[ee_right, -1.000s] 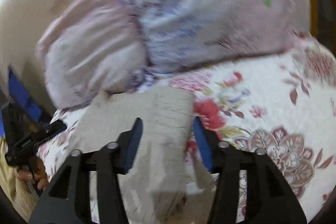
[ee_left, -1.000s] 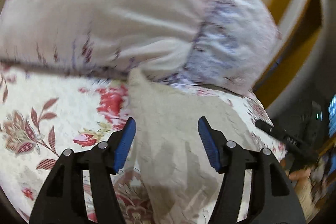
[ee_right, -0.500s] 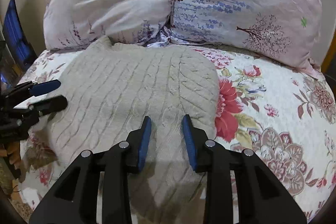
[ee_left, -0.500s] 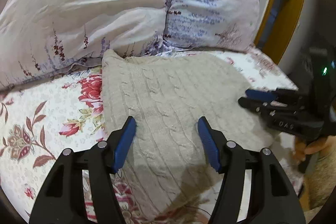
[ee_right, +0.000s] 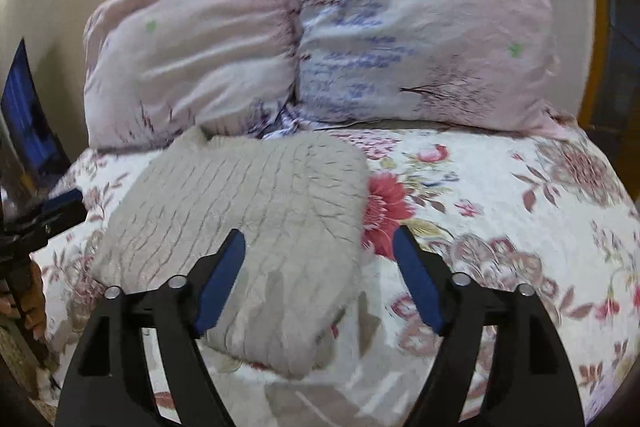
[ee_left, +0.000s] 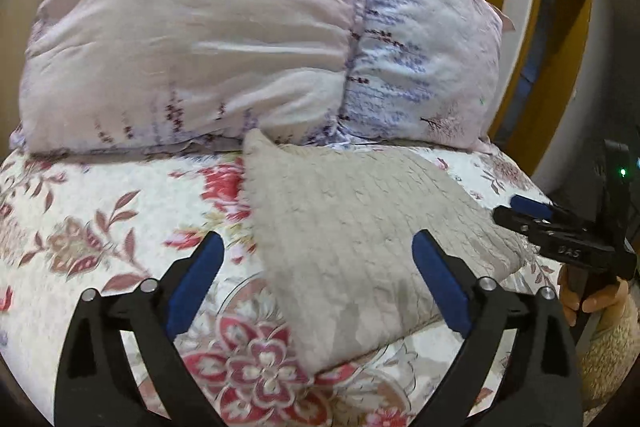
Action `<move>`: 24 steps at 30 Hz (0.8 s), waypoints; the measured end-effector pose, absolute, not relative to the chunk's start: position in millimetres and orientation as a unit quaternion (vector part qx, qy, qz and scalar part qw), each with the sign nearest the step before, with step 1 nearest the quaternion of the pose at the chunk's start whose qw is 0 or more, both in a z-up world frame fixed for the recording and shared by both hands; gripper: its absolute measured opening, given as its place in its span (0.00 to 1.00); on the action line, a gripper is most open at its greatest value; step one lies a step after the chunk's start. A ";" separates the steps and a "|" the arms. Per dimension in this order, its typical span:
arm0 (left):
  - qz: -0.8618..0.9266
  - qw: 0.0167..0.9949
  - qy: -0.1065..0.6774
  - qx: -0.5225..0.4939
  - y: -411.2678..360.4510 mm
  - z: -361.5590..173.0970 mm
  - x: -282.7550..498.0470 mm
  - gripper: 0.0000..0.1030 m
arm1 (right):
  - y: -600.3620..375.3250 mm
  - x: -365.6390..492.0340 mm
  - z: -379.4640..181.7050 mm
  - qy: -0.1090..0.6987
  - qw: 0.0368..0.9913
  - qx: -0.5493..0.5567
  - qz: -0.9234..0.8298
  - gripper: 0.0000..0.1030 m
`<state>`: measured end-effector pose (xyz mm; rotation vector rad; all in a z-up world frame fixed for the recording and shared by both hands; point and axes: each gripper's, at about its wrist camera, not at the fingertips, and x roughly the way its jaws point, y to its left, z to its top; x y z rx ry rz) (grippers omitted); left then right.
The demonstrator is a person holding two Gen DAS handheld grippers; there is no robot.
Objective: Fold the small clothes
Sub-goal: 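Open both tools and lift them away from the folded sweater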
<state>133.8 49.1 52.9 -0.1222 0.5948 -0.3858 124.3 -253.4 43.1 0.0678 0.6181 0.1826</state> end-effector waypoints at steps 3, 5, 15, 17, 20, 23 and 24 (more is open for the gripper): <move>-0.164 0.938 0.298 -0.066 57.8 50.3 125.7 0.98 | -262.6 113.8 46.2 0.293 0.952 0.050 0.075 0.85; -0.136 0.940 0.306 -0.061 61.6 46.7 121.2 0.98 | -262.8 107.0 47.7 0.284 0.956 0.041 0.059 0.95; -0.103 0.919 0.380 -0.031 55.5 19.2 101.5 0.98 | -243.0 75.2 38.4 0.279 0.960 0.008 0.001 0.99; -0.099 0.912 0.397 -0.031 51.9 12.6 99.7 0.98 | -241.2 77.6 30.2 0.312 0.949 0.030 0.029 0.99; -0.096 0.903 0.417 -0.023 44.2 4.8 97.8 0.98 | -236.5 78.2 17.5 0.344 0.936 0.053 0.048 0.99; -0.093 0.896 0.433 -0.011 34.8 -1.4 96.8 0.98 | -226.2 78.6 8.9 0.365 0.928 0.048 0.047 0.99; -0.092 0.895 0.437 -0.007 32.6 -2.7 97.5 0.98 | -222.0 78.6 6.6 0.371 0.926 0.044 0.046 0.99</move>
